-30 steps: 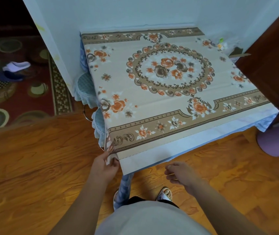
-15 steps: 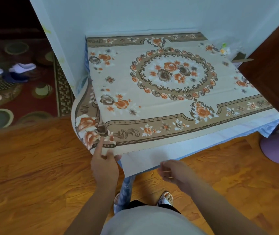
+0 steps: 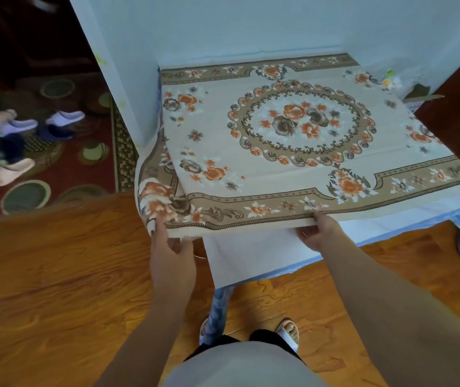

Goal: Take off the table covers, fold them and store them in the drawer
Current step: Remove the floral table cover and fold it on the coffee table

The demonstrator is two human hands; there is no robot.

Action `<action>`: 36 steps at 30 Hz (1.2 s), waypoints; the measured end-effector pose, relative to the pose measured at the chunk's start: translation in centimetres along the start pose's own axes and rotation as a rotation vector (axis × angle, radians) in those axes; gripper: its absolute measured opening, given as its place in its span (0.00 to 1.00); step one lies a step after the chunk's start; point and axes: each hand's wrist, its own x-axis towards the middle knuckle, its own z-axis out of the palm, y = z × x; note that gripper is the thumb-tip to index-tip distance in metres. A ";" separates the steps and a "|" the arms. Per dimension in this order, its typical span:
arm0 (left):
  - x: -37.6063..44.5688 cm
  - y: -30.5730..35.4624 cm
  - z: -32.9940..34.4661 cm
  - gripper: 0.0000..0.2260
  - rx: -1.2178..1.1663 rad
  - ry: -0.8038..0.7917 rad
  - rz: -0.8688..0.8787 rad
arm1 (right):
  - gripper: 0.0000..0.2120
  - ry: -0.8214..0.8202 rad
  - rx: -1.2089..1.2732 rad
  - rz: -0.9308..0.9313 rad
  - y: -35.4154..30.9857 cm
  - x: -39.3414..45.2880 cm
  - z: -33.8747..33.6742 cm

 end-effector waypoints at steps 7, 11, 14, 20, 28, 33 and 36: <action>0.7 0.6 -1.6 0.31 -0.130 0.036 0.020 | 0.11 0.032 -0.040 0.013 5.7 -1.7 -3.0; 0.9 2.4 -0.6 0.31 -0.141 0.033 0.125 | 0.12 -0.041 0.017 0.210 11.2 -2.9 -6.6; 0.8 2.0 0.6 0.27 0.106 -0.168 0.276 | 0.10 -0.094 -0.057 0.251 11.8 -2.9 -8.4; -1.2 -3.8 7.5 0.31 1.103 -0.688 0.664 | 0.10 -0.205 -0.155 0.213 10.1 -2.9 -10.6; -4.3 -6.6 10.4 0.44 1.559 -0.651 0.638 | 0.11 -0.066 0.136 0.022 4.8 -0.5 -15.7; -5.3 -8.1 12.1 0.30 1.574 -0.571 0.546 | 0.10 0.016 0.167 -0.037 -2.4 2.4 -18.3; -5.4 -8.5 12.8 0.31 1.543 -0.550 0.494 | 0.12 0.046 0.153 -0.055 -6.9 4.9 -20.0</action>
